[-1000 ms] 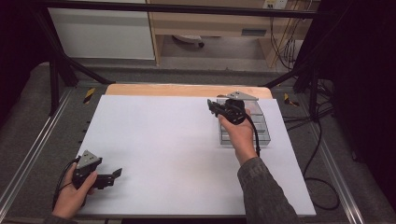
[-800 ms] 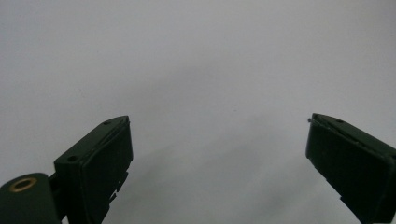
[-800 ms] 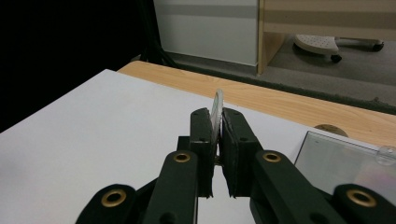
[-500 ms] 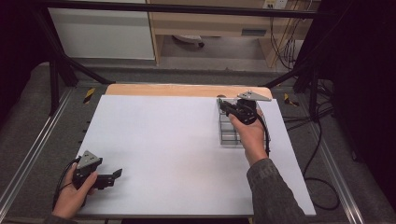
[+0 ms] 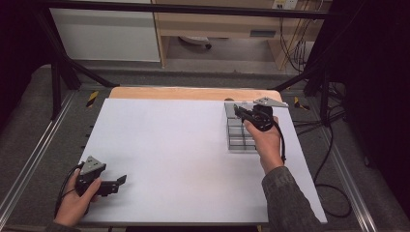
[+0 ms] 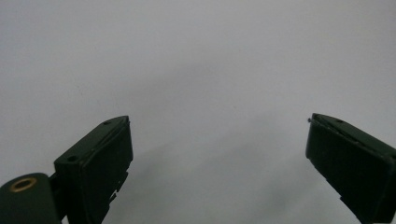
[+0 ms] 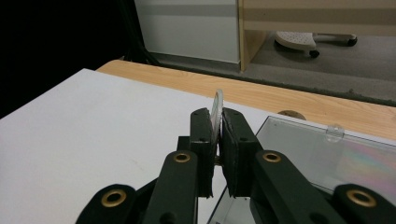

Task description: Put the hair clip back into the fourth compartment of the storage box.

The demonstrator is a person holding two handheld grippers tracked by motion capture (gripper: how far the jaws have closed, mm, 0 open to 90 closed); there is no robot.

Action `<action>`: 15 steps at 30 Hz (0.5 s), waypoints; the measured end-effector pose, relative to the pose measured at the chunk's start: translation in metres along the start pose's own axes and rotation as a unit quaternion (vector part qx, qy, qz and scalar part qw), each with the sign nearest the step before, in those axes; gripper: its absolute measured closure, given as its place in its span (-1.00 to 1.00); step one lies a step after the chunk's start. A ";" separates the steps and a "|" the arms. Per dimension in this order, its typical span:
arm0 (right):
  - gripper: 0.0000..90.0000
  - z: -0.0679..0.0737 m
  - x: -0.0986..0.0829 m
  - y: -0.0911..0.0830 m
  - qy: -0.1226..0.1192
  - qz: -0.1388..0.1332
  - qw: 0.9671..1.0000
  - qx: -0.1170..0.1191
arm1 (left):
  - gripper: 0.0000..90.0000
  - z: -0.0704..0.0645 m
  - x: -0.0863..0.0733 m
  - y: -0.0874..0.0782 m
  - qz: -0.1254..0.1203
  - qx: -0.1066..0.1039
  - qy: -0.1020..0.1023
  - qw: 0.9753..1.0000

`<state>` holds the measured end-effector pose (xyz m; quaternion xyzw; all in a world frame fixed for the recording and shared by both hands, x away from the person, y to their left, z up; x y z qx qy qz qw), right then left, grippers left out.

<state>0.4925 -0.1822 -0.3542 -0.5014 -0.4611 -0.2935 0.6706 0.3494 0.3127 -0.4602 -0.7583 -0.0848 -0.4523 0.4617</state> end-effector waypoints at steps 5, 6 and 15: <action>0.85 -0.003 -0.004 -0.001 -0.001 0.004 1.000 -0.003 | -0.84 0.000 0.000 0.000 0.000 0.000 0.000 1.000; 0.85 -0.004 -0.005 -0.001 -0.001 0.005 1.000 -0.003 | -0.84 0.000 0.000 0.000 0.001 0.000 0.000 1.000; 0.85 -0.008 -0.017 0.000 0.000 0.017 1.000 -0.005 | -0.84 0.000 0.000 0.000 0.002 0.001 0.002 1.000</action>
Point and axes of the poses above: each handheld gripper's, and its own axes: y roughly forward along the jaws, x roughly out of its top, z roughly to its left, the point moved 2 cm from there along y, roughly forward along the jaws, and after that the axes turned 12 degrees about -x, right-handed, at the moved point
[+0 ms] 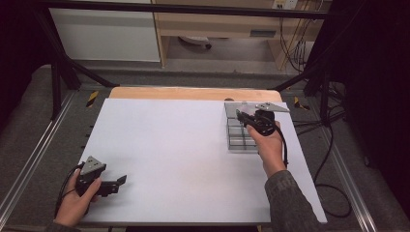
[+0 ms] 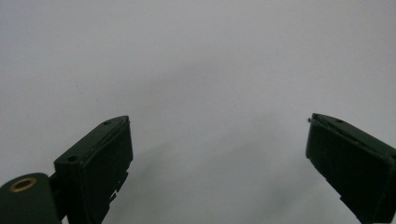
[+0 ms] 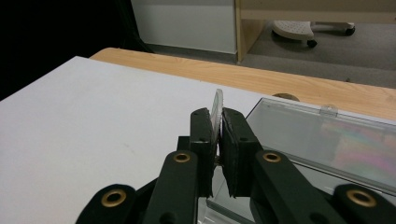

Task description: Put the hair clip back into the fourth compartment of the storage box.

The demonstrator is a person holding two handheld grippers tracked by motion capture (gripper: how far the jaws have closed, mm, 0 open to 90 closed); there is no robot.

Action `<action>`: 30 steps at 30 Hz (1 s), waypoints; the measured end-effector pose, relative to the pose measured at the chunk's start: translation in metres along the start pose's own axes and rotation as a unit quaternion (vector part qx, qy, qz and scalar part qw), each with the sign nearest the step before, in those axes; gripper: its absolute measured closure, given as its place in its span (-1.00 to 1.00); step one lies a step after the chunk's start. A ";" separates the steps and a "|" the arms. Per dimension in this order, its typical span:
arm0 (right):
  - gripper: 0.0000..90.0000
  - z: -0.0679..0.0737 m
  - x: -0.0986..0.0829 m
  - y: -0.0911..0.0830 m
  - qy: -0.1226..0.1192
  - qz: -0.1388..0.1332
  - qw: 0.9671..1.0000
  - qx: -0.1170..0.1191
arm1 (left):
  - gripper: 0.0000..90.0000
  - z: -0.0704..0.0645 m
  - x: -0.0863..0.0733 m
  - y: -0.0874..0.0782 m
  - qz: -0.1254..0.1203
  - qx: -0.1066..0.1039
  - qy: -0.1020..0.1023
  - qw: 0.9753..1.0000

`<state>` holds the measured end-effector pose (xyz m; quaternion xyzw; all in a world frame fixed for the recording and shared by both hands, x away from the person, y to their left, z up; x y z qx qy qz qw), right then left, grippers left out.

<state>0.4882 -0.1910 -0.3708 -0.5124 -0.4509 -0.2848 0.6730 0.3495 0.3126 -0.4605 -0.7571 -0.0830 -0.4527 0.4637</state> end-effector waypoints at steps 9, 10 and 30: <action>0.85 -0.001 -0.011 0.002 -0.003 0.011 1.000 0.000 | -0.84 0.000 0.000 0.001 0.000 -0.002 -0.002 1.000; 0.85 -0.001 -0.012 0.002 -0.003 0.012 1.000 0.000 | -0.84 0.000 0.000 0.001 0.000 -0.002 -0.002 1.000; 0.85 0.000 -0.038 0.013 0.003 0.045 0.999 0.005 | -0.84 -0.001 0.000 0.001 0.001 -0.001 0.000 1.000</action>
Point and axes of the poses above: each handheld gripper's, and its own axes: y roughly forward along the jaws, x roughly out of its top, z roughly to its left, the point moved 2 cm from there along y, roughly forward along the jaws, and after that the axes turned 12 degrees about -x, right-handed, at the moved point
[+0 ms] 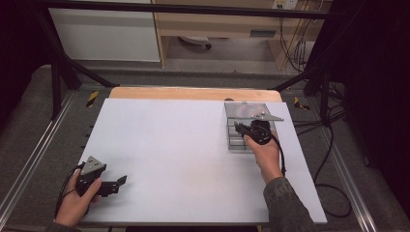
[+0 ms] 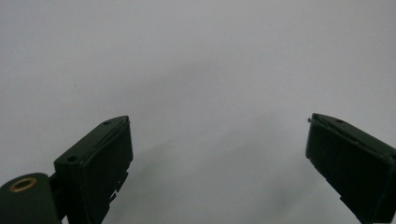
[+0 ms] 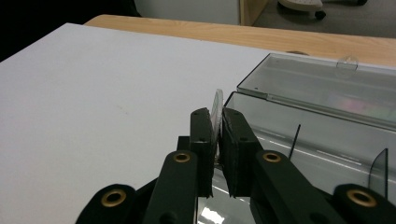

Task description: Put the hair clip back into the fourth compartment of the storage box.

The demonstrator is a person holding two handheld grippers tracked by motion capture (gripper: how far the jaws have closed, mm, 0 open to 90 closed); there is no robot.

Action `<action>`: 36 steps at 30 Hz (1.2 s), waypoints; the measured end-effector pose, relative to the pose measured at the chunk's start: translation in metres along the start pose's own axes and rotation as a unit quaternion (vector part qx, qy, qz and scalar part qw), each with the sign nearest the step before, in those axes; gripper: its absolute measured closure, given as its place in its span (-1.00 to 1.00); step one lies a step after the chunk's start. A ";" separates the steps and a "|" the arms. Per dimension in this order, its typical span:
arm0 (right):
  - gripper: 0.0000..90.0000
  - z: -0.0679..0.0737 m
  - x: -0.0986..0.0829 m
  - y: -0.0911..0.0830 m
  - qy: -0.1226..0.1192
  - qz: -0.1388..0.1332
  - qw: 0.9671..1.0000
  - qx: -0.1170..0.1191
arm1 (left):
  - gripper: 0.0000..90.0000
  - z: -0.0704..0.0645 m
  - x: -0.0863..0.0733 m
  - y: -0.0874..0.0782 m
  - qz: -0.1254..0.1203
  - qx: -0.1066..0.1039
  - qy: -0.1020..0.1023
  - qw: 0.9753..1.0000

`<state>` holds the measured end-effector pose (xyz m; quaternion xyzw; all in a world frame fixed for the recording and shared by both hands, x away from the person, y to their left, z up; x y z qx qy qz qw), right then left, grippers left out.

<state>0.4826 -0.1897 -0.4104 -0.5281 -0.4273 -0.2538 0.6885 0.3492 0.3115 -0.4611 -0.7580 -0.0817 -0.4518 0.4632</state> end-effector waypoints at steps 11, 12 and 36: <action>0.85 -0.002 -0.008 0.004 0.007 0.010 1.000 0.002 | -0.84 0.000 0.000 0.000 0.002 0.000 0.001 1.000; 0.85 -0.002 -0.009 0.004 0.008 0.011 1.000 0.002 | -0.84 0.000 0.000 0.000 0.001 0.000 0.001 1.000; 0.85 -0.002 -0.020 0.008 0.008 0.033 0.999 -0.006 | -0.84 -0.002 0.000 0.001 0.004 -0.004 0.005 1.000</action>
Point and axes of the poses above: each handheld gripper's, and its own axes: y roughly forward along the jaws, x roughly out of its top, z roughly to its left, the point moved 2 cm from there along y, roughly forward along the jaws, and after that the axes turned 12 degrees about -x, right-handed, at the moved point
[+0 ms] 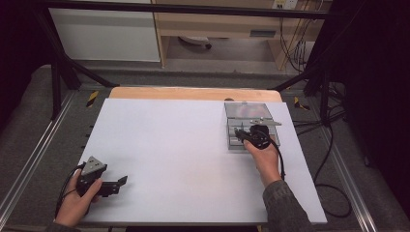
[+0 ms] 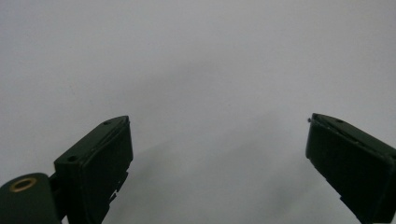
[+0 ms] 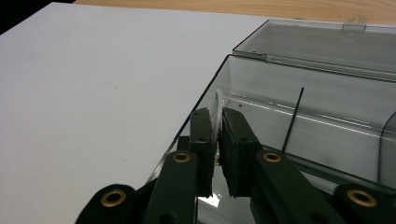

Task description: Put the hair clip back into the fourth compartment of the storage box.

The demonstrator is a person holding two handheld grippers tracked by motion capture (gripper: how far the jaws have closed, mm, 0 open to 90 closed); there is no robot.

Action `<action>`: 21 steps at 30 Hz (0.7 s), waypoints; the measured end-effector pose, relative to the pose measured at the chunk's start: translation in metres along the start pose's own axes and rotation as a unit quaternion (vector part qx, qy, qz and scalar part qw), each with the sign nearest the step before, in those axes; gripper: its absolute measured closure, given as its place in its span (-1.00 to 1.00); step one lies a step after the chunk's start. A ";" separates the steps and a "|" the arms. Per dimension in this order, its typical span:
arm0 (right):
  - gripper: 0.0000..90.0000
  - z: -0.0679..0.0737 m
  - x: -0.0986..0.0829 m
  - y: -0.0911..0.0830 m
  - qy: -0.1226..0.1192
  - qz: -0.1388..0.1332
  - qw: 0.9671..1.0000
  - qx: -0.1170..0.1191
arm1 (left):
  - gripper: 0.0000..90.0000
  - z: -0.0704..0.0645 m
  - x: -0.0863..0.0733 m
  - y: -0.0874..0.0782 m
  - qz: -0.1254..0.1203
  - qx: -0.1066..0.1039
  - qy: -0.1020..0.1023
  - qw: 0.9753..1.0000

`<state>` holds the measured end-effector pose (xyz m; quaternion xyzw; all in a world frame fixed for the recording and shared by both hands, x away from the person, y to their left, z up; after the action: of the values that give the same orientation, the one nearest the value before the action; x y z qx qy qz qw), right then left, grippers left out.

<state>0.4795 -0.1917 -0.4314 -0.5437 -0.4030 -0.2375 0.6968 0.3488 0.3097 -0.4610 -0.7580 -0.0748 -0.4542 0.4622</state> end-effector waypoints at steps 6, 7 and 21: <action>0.85 0.000 -0.003 0.001 -0.002 0.003 1.000 0.000 | -0.84 0.000 -0.001 0.001 0.002 -0.001 -0.002 1.000; 0.85 -0.001 -0.003 0.001 -0.002 0.004 1.000 -0.001 | -0.84 0.000 -0.001 0.001 0.002 -0.001 -0.001 1.000; 0.85 -0.001 -0.008 0.005 0.003 0.009 1.000 0.000 | -0.84 0.000 -0.001 0.001 0.004 -0.001 -0.001 1.000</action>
<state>0.4791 -0.1917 -0.4414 -0.5470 -0.3956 -0.2328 0.7000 0.3489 0.3098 -0.4622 -0.7594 -0.0717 -0.4511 0.4633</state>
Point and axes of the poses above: each handheld gripper's, and its own axes: y roughly forward along the jaws, x roughly out of its top, z roughly to its left, the point moved 2 cm from there along y, roughly forward along the jaws, and after that the axes turned 12 degrees about -x, right-handed, at the moved point
